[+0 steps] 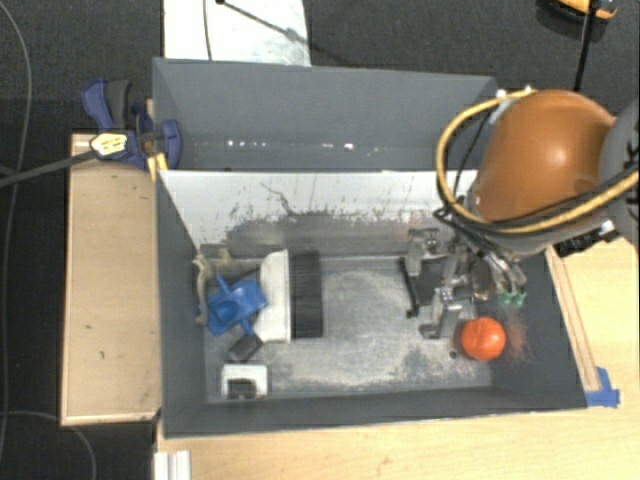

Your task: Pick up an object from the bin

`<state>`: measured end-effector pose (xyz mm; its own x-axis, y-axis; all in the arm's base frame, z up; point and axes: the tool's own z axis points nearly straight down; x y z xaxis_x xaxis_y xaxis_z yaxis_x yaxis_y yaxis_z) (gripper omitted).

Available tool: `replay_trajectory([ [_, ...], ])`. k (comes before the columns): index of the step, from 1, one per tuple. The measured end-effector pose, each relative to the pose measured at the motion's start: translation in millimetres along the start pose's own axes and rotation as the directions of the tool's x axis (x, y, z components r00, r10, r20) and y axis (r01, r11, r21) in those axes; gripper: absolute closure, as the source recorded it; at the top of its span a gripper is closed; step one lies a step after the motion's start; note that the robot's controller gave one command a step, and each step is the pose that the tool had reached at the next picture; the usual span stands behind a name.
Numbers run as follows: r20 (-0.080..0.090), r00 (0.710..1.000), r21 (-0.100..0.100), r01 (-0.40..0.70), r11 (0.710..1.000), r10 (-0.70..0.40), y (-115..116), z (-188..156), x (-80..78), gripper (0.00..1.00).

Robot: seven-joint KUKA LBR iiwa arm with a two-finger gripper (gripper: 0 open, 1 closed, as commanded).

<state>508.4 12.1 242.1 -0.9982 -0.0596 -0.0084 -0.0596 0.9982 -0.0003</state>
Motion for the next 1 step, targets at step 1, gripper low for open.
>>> replay_trajectory([
  [1,-0.002,1.000,-0.001,0.030,1.000,-0.030,-17.4,41.9,5.9,0.00],
])
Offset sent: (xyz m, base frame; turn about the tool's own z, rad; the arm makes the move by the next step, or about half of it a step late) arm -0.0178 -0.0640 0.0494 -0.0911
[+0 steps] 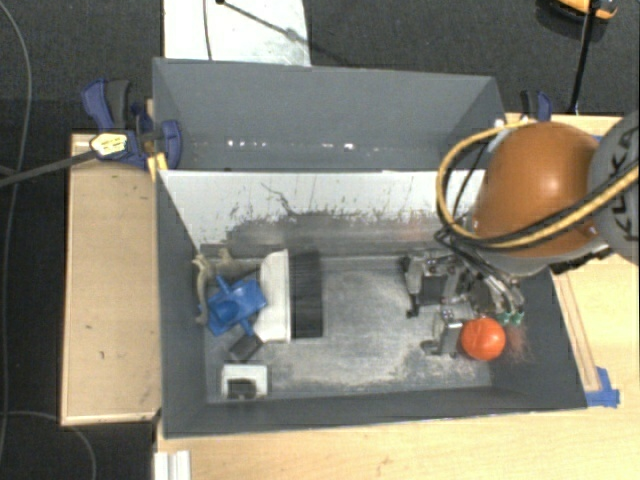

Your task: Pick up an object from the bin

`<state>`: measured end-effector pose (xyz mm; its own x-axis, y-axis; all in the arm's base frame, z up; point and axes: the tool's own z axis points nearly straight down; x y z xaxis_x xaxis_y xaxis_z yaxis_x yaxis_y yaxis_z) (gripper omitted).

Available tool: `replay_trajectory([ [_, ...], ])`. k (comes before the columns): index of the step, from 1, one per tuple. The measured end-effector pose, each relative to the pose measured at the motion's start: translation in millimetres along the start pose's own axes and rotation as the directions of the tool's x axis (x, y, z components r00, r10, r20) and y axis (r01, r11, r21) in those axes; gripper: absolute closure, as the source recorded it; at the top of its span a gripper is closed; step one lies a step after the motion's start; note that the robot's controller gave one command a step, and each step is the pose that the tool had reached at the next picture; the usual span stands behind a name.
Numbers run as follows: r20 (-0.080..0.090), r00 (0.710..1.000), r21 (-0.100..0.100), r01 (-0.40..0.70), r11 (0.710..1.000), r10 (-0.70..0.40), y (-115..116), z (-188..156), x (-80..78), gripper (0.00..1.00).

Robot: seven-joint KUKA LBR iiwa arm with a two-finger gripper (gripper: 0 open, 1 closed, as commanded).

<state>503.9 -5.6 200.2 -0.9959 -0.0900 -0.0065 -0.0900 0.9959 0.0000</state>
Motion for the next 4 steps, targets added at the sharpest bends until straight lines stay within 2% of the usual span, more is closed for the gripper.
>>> replay_trajectory([
  [1,-0.024,0.999,-0.006,0.022,1.000,-0.022,-9.2,6.8,10.6,0.00],
  [2,0.009,0.994,0.000,-0.106,0.994,0.106,-43.8,-17.3,10.1,0.00],
  [3,-0.010,0.990,-0.001,-0.141,0.990,0.141,-71.9,-20.2,9.1,0.00],
  [4,0.000,0.992,0.003,0.127,0.992,-0.127,-94.4,-15.8,5.4,0.00],
])
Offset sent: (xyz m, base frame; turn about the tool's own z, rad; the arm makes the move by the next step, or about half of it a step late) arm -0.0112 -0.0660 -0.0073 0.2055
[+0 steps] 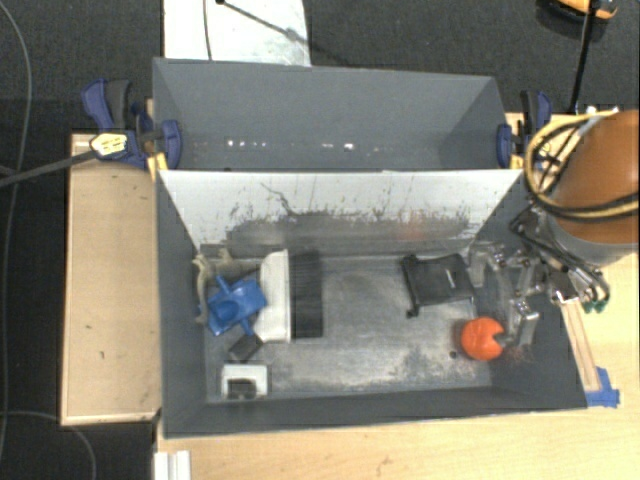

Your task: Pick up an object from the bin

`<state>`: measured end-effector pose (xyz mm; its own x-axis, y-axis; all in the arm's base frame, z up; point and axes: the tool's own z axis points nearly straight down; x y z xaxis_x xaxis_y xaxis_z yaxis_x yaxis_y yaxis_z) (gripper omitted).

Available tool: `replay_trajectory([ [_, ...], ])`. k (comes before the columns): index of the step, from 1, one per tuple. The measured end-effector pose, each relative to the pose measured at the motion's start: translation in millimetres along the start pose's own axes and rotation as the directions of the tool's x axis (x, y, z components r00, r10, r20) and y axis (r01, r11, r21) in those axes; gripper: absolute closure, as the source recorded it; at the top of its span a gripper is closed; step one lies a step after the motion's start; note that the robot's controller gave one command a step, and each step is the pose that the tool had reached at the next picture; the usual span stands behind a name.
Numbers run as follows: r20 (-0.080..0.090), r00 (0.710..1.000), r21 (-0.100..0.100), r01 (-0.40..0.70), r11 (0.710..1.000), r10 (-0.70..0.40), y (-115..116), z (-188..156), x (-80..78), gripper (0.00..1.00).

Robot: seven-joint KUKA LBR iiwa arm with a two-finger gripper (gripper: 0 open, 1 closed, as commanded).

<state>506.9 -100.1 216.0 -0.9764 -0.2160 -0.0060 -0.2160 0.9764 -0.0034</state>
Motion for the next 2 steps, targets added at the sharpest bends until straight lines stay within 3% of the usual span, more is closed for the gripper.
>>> replay_trajectory([
  [1,-0.001,0.997,-0.003,-0.076,0.997,0.076,-10.6,56.7,3.1,0.00],
  [2,-0.008,0.998,-0.005,-0.064,0.998,0.064,-23.5,88.5,5.6,0.00],
])
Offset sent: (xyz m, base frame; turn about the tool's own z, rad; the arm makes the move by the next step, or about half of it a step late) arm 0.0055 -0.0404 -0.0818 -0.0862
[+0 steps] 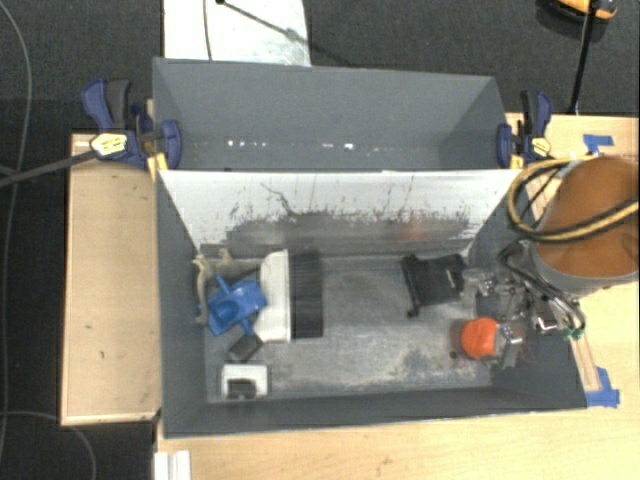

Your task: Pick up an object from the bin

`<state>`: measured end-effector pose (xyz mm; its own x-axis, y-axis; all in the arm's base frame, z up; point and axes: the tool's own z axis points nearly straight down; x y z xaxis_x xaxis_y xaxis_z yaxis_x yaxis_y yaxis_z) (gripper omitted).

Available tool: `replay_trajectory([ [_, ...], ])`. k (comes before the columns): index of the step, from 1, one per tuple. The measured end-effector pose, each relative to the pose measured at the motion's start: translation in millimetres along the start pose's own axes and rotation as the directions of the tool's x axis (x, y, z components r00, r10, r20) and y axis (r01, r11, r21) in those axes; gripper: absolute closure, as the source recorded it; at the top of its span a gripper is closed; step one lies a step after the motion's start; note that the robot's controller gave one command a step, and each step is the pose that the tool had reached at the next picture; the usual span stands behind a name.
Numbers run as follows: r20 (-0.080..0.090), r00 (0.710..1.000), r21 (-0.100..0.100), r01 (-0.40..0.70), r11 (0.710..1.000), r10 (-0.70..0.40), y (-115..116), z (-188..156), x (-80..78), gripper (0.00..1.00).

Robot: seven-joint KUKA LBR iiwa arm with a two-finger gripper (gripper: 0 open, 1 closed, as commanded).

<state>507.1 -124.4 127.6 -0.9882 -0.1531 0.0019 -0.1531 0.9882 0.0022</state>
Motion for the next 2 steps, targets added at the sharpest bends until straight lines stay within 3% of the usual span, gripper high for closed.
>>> replay_trajectory([
  [1,0.009,0.970,0.006,0.243,0.970,-0.243,-16.6,-0.5,-1.1,0.00],
  [2,0.005,0.962,0.003,0.273,0.962,-0.273,-19.0,20.1,-4.5,0.00],
])
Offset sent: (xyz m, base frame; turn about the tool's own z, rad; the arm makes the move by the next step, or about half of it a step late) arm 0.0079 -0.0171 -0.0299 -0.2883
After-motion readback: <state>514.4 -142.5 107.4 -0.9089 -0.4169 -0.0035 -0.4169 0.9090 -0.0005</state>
